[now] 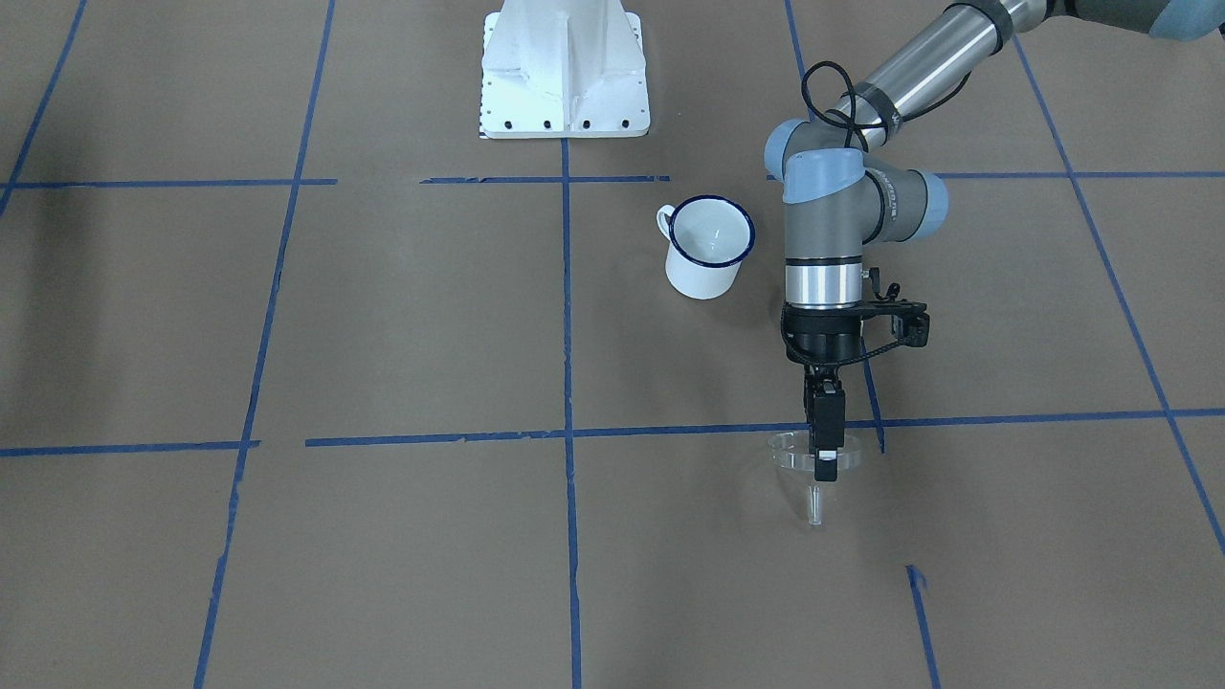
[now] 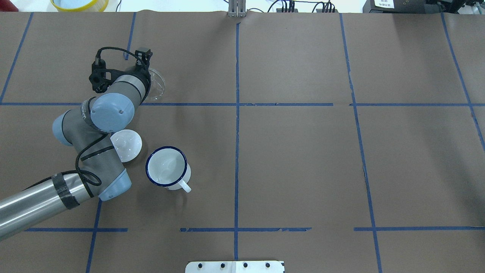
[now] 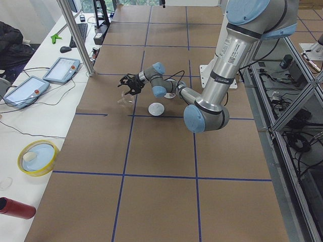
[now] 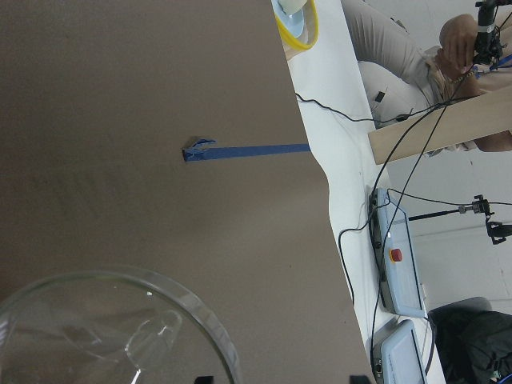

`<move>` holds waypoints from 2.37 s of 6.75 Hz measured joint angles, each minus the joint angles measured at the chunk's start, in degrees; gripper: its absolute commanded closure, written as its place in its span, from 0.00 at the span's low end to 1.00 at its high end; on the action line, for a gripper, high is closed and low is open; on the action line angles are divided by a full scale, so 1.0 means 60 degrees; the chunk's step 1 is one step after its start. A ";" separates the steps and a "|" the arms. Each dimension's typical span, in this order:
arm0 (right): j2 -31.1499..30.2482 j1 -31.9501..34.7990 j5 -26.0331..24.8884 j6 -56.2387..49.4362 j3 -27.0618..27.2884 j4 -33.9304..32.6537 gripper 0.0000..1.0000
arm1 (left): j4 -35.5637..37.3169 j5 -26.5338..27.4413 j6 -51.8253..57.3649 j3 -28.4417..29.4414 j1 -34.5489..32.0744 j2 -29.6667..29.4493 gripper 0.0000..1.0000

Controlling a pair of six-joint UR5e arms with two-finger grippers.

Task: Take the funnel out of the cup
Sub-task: 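Lower the funnel onto the table and open the left gripper, then move the left gripper down onto the round white lid and grasp it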

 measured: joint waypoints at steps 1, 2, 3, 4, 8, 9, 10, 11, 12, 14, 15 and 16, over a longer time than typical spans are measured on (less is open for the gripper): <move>0.0000 0.0000 0.0000 0.0000 0.0000 0.0000 0.00 | 0.0004 -0.0031 0.0237 0.0022 0.0002 0.0003 0.00; 0.0000 0.0000 0.0000 0.0000 -0.0001 0.0000 0.00 | -0.0004 -0.0152 0.0820 0.0013 0.0002 0.0008 0.00; 0.0000 0.0000 0.0000 0.0000 -0.0004 0.0000 0.00 | -0.0002 -0.0661 0.1539 -0.0044 -0.0019 0.0023 0.00; 0.0000 0.0000 0.0000 0.0000 -0.0006 0.0000 0.00 | 0.0024 -0.1435 0.2210 -0.0275 -0.0059 0.0154 0.00; 0.0000 0.0000 0.0000 0.0000 -0.0005 -0.0003 0.00 | 0.0174 -0.4409 0.4648 -0.2898 -0.0464 0.2309 0.00; 0.0000 0.0001 0.0000 0.0000 -0.0004 -0.0006 0.00 | 0.0450 -0.5792 0.5457 -0.3175 -0.0911 0.2549 0.00; 0.0000 0.0000 0.0000 0.0000 -0.0005 -0.0004 0.00 | 0.1058 -0.7244 0.6556 -0.3428 -0.1396 0.2643 0.00; 0.0000 0.0000 0.0000 0.0000 -0.0005 -0.0001 0.00 | 0.1827 -0.8075 0.7552 -0.3676 -0.1665 0.2645 0.00; 0.0000 0.0000 0.0000 0.0000 -0.0005 -0.0001 0.00 | 0.2666 -0.8397 0.8355 -0.3857 -0.1748 0.2594 0.00; 0.0000 0.0000 0.0000 0.0000 -0.0006 0.0000 0.00 | 0.4146 -0.8497 0.9769 -0.3878 -0.1700 0.2252 0.00; 0.0000 0.0000 0.0000 0.0000 -0.0005 0.0000 0.00 | 0.4488 -0.8345 1.0133 -0.3855 -0.1539 0.2169 0.00; 0.0000 0.0000 0.0000 0.0000 -0.0002 0.0000 0.00 | 0.4618 -0.8010 1.0275 -0.3822 -0.1184 0.2150 0.00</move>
